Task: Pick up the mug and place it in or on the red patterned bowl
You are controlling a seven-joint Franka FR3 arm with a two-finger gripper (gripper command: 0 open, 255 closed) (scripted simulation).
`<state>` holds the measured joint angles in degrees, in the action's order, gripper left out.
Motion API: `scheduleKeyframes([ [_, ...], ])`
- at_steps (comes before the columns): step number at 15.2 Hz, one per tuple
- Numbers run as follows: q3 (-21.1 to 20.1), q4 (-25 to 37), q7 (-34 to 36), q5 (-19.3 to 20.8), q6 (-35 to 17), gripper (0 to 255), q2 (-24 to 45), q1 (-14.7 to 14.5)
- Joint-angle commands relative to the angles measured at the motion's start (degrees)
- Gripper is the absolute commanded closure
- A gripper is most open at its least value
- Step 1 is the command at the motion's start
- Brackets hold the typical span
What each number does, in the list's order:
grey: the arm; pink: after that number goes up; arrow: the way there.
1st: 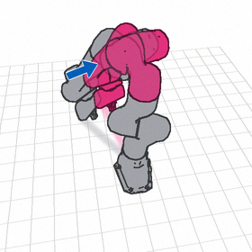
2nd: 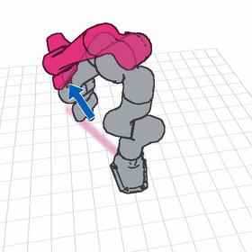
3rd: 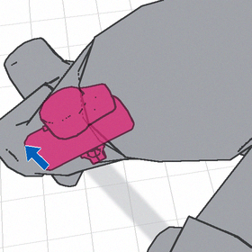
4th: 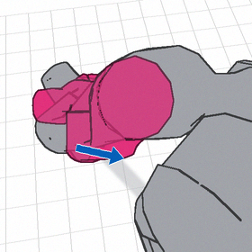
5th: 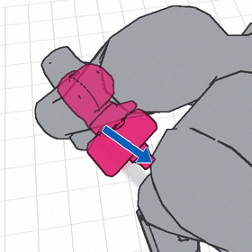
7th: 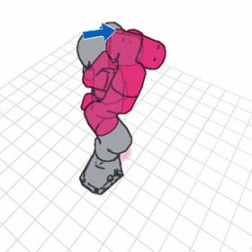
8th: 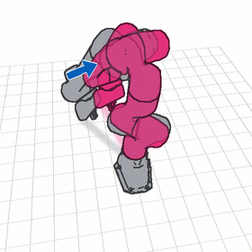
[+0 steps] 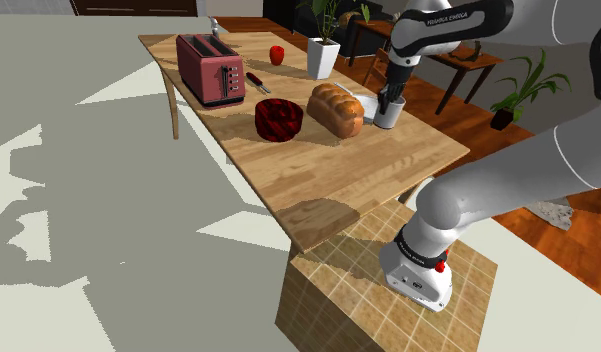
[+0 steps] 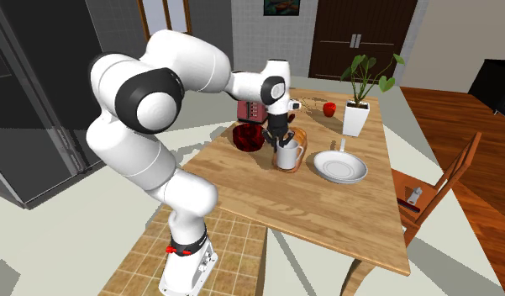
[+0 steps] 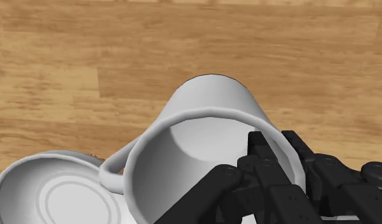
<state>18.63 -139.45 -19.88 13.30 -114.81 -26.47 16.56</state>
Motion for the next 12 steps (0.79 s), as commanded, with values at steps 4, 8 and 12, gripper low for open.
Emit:
scheduleKeyframes([
  [4, -0.7, 3.3, -0.1, -0.5, 4.2, 255, -0.8, -0.2],
  [8, -1.1, 6.0, -0.3, -0.7, 7.3, 255, -1.3, -0.3],
  [12, -2.8, 8.8, 1.8, -2.1, 8.5, 255, 0.7, -1.7],
])
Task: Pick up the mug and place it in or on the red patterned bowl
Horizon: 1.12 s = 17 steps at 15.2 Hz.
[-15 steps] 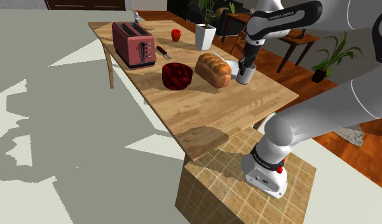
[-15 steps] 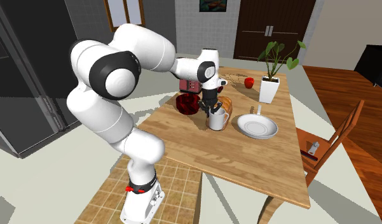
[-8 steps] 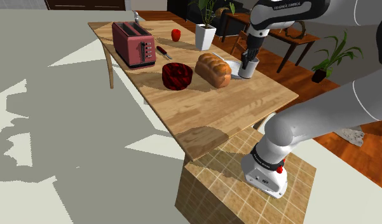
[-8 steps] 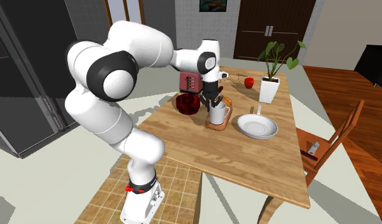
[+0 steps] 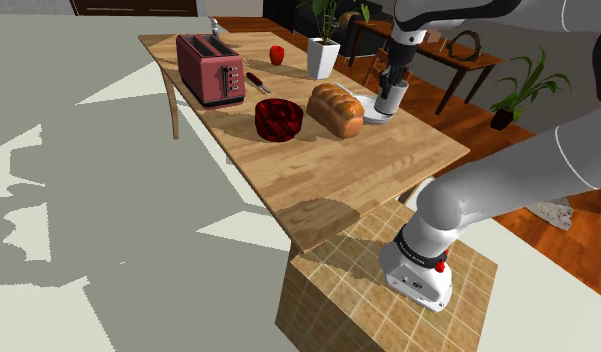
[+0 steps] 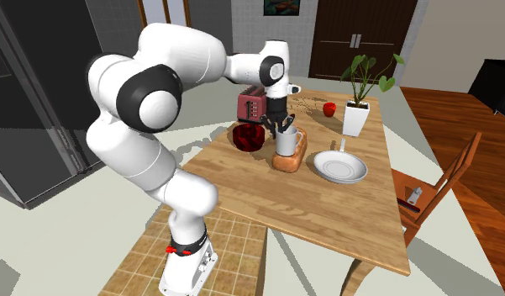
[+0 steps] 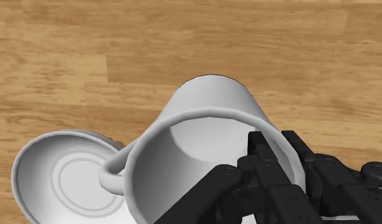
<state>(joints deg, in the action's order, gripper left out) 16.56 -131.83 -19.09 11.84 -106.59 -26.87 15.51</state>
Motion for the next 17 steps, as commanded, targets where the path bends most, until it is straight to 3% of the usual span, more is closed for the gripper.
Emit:
scheduleKeyframes([
  [1, -1.5, 2.1, 2.0, -1.2, 0.3, 255, 2.1, -1.2],
  [9, -7.1, 11.9, 9.9, -5.2, 1.0, 255, 12.2, -5.7],
  [17, -11.4, 26.0, 16.8, -7.5, 3.6, 255, 24.4, -9.4],
])
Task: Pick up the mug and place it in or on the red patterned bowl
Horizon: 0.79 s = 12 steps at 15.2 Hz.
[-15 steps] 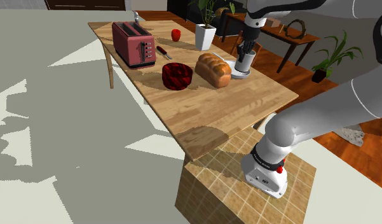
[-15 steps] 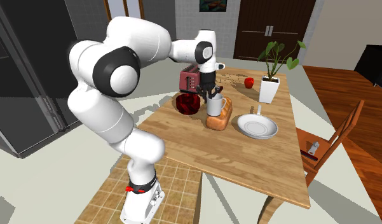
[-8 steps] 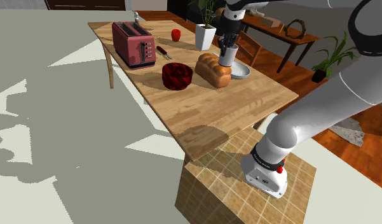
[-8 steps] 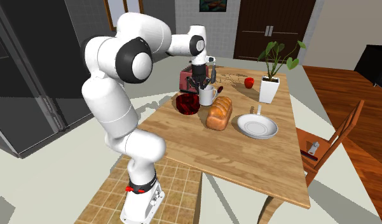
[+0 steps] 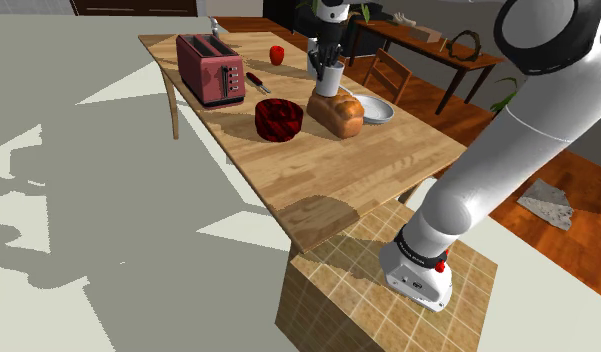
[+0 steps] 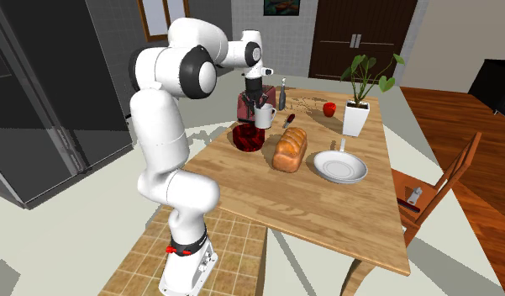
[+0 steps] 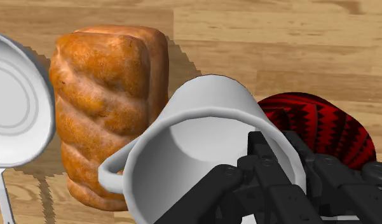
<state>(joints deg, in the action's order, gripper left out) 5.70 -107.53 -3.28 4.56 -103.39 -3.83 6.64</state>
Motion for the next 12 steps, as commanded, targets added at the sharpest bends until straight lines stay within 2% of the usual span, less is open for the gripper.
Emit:
scheduleKeyframes([
  [1, -1.0, 3.8, 1.8, -0.4, 0.9, 255, 3.1, -0.9],
  [6, -3.0, 16.0, 5.6, -0.9, 4.2, 255, 12.2, -3.1],
  [10, -4.2, 28.6, 8.4, -1.0, 8.3, 255, 20.9, -4.9],
  [12, -4.2, 26.8, 8.5, -1.0, 6.7, 255, 20.7, -4.9],
])
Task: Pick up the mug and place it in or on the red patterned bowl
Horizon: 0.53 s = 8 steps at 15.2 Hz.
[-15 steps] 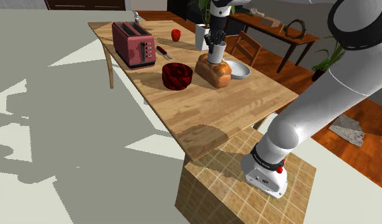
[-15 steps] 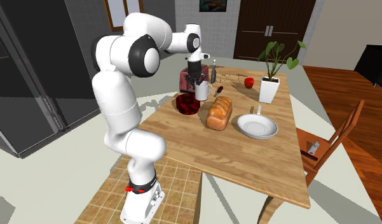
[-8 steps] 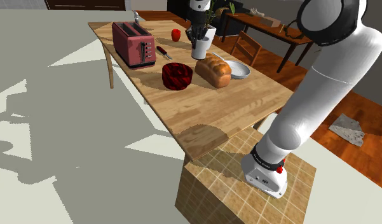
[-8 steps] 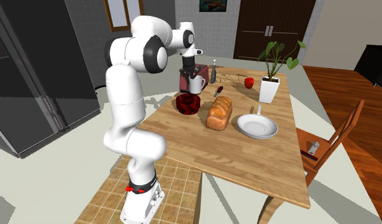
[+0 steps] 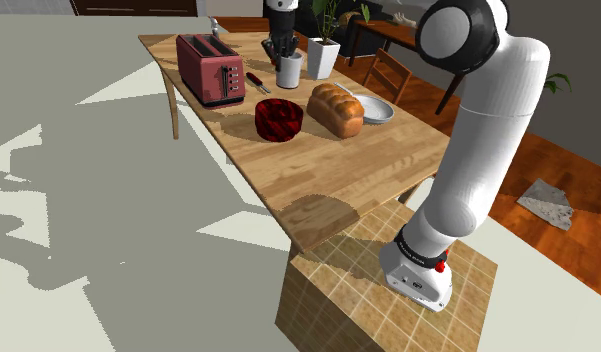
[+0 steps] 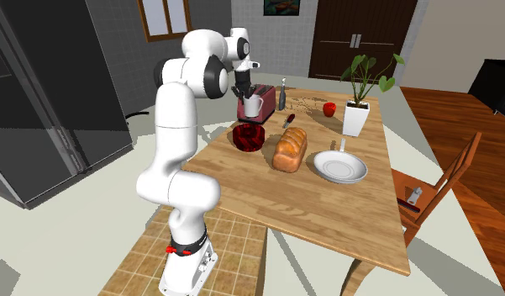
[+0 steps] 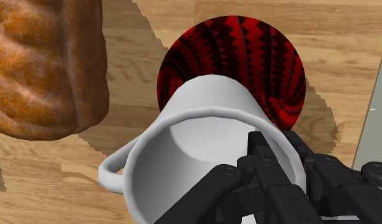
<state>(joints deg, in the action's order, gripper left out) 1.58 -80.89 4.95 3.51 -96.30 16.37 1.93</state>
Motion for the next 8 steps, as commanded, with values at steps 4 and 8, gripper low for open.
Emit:
scheduleKeyframes([
  [4, -0.1, -3.3, 0.5, 0.1, -3.6, 255, 0.3, -0.1],
  [8, -0.1, -6.3, 0.7, 0.1, -6.7, 255, 0.3, -0.1],
])
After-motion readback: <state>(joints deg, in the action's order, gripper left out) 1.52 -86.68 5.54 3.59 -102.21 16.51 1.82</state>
